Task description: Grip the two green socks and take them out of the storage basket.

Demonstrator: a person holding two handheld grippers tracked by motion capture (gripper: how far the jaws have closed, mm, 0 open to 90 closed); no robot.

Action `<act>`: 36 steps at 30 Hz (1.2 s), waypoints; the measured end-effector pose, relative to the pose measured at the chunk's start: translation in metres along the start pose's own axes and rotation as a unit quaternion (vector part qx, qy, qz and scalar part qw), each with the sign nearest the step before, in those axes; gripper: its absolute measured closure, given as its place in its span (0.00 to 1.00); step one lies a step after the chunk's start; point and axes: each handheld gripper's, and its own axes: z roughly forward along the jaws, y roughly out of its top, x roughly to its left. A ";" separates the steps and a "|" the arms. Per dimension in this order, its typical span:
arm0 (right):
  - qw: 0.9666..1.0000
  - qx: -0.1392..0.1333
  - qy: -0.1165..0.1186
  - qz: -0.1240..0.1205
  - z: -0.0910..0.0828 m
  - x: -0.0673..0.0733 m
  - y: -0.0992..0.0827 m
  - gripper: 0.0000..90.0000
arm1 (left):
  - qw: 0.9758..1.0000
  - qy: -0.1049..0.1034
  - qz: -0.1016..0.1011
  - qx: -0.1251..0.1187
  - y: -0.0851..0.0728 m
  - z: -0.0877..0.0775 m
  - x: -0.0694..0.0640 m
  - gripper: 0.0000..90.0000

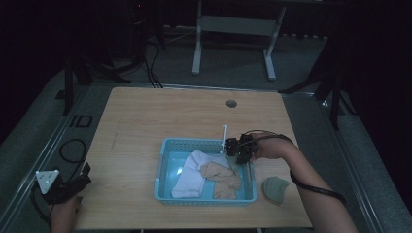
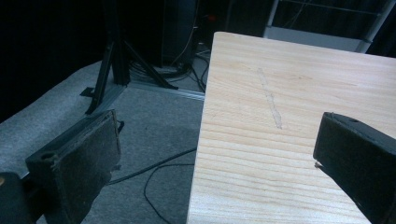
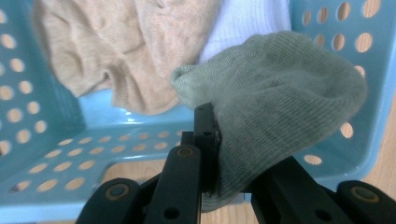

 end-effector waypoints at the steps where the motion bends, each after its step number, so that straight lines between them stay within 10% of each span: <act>1: 1.000 0.001 -0.001 0.001 -0.002 0.001 0.000 0.94 | 1.000 0.000 0.000 0.000 0.000 0.000 0.000 0.01; 36: 0.999 -0.027 -0.022 0.001 -0.076 0.008 -0.031 0.93 | 1.000 0.001 0.000 0.001 0.000 0.000 0.000 0.01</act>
